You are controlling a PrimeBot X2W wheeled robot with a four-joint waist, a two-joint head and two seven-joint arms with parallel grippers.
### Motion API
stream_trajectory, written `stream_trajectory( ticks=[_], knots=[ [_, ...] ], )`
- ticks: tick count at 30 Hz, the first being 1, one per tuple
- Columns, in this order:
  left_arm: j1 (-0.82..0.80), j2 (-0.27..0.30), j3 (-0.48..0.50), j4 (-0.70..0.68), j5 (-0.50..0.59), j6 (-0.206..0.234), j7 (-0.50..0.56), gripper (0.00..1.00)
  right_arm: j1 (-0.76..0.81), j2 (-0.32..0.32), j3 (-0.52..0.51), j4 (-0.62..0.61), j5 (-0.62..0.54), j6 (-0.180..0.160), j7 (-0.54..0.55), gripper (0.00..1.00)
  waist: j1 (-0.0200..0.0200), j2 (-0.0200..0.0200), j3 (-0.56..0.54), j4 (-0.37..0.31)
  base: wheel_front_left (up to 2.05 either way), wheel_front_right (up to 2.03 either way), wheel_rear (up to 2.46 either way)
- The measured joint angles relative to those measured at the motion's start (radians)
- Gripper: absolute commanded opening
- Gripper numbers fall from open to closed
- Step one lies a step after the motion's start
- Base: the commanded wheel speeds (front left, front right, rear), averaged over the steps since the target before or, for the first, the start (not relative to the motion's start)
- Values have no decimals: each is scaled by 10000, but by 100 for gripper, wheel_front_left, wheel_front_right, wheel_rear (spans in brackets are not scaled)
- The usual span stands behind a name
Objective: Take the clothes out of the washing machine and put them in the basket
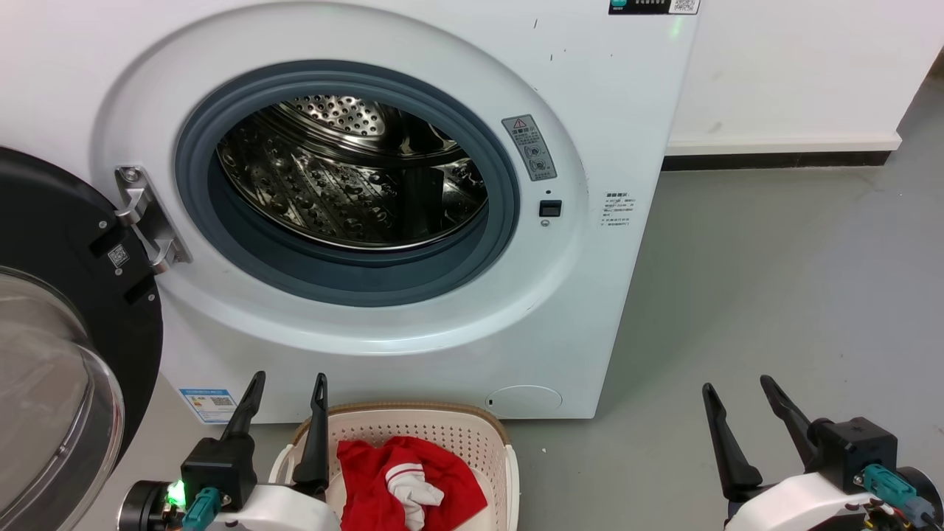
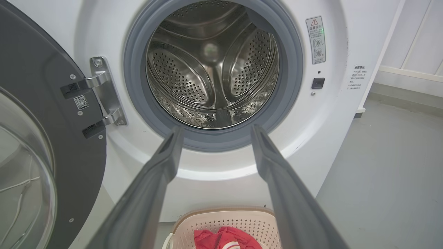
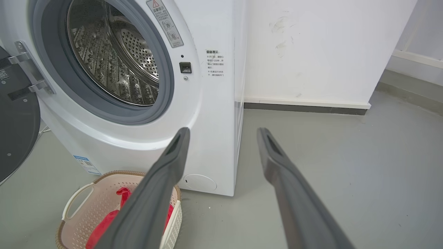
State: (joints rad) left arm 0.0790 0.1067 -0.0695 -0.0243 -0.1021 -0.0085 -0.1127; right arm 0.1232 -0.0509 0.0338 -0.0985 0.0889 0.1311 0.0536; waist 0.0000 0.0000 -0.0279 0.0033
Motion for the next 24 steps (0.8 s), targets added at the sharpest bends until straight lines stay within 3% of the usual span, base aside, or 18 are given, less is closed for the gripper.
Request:
stream_trajectory(
  ticks=[18,19,24],
  knots=[
    [-52,84,-119,134,-209,27,-69,100,-16,0,-4,2,13,0,-2,100,0,0,42,-64,0,0,0],
    [-59,88,-127,134,-213,27,-94,0,-16,0,-4,2,19,0,-2,0,0,0,45,-65,0,0,0],
    [95,50,-165,499,-387,0,-42,0,92,0,44,341,163,0,0,0,1,0,52,-68,0,0,0]
  ],
)
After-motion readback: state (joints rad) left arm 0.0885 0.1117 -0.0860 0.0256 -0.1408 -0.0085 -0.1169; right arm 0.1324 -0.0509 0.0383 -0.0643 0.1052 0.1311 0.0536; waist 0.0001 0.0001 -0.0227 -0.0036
